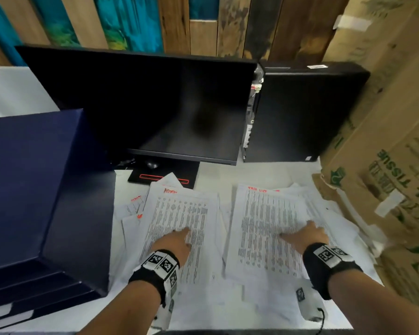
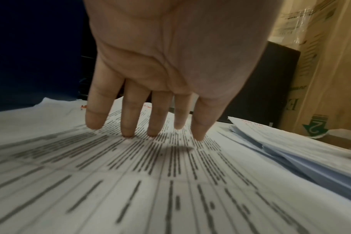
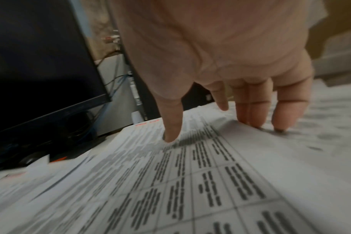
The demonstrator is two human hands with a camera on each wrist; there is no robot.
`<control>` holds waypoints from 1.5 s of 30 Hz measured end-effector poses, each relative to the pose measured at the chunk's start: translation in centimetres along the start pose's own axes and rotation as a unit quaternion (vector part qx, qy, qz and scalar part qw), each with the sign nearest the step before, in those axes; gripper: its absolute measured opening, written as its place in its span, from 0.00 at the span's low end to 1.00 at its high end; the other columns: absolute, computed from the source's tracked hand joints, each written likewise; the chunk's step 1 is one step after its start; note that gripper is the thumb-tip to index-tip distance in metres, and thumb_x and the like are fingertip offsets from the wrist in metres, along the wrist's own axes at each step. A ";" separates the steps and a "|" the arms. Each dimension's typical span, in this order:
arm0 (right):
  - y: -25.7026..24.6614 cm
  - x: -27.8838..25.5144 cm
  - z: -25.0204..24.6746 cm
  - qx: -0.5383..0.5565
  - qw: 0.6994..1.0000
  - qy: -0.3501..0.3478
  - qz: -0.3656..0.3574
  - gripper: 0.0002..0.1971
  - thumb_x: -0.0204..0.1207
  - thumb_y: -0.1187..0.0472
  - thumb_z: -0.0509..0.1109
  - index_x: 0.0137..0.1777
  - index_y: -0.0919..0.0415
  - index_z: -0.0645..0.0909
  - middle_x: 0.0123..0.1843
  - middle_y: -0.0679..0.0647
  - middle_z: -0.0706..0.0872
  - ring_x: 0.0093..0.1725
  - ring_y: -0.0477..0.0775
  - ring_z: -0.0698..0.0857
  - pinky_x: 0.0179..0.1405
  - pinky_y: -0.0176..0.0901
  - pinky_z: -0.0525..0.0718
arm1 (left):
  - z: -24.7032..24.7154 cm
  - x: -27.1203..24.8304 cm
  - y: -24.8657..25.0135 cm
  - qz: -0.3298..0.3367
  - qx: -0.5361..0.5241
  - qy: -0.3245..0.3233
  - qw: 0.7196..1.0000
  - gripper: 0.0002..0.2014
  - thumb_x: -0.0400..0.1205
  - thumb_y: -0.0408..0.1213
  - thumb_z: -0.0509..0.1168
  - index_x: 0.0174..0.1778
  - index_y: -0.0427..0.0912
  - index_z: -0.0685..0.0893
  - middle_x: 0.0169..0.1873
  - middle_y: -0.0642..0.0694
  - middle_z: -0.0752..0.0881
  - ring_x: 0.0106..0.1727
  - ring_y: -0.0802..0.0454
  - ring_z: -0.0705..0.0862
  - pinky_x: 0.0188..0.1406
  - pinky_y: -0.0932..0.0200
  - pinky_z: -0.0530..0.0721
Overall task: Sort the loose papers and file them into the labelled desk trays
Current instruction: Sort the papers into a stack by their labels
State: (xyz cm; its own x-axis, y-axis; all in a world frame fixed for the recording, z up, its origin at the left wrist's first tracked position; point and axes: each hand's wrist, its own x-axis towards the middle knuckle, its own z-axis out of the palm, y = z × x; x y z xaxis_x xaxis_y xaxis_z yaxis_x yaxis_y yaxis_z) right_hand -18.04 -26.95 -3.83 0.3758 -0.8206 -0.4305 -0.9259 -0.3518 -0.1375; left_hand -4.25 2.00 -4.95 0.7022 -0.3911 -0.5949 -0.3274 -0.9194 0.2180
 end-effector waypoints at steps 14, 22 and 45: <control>2.3 1.5 0.9 0.175 0.982 -0.047 -0.052 0.25 0.78 0.61 0.70 0.73 0.69 0.70 0.69 0.64 0.80 0.67 0.64 0.79 0.66 0.50 0.76 | -1.4 0.6 3.2 -0.038 0.031 0.027 0.998 0.20 0.85 0.49 0.51 0.57 0.40 0.81 0.58 0.46 0.84 0.57 0.48 0.83 0.57 0.57 0.80; 1.9 0.4 -0.8 0.229 0.954 -0.137 -0.137 0.13 0.79 0.58 0.67 0.61 0.62 0.80 0.58 0.56 0.86 0.58 0.57 0.83 0.57 0.44 0.79 | -1.0 0.9 6.2 0.051 -0.427 0.022 0.903 0.21 0.80 0.52 0.64 0.67 0.49 0.79 0.60 0.48 0.85 0.57 0.51 0.85 0.63 0.52 0.81; 3.0 6.8 -2.0 0.009 0.999 0.013 0.044 0.56 0.56 0.43 0.83 0.81 0.55 0.55 0.77 0.67 0.65 0.76 0.69 0.66 0.74 0.68 0.66 | -0.9 4.3 -2.4 -0.114 -0.549 0.186 0.807 0.19 0.76 0.32 0.72 0.62 0.41 0.77 0.54 0.42 0.86 0.55 0.43 0.85 0.63 0.44 0.80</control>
State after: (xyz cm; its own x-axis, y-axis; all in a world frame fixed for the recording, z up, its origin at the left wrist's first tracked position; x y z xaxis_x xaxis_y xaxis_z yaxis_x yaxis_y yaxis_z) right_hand -18.20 -34.53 -5.41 0.2930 -0.8597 -0.4185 -0.9560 -0.2694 -0.1161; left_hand 0.15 2.51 -7.35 0.8731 -0.0048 -0.4875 0.4508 -0.3729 0.8110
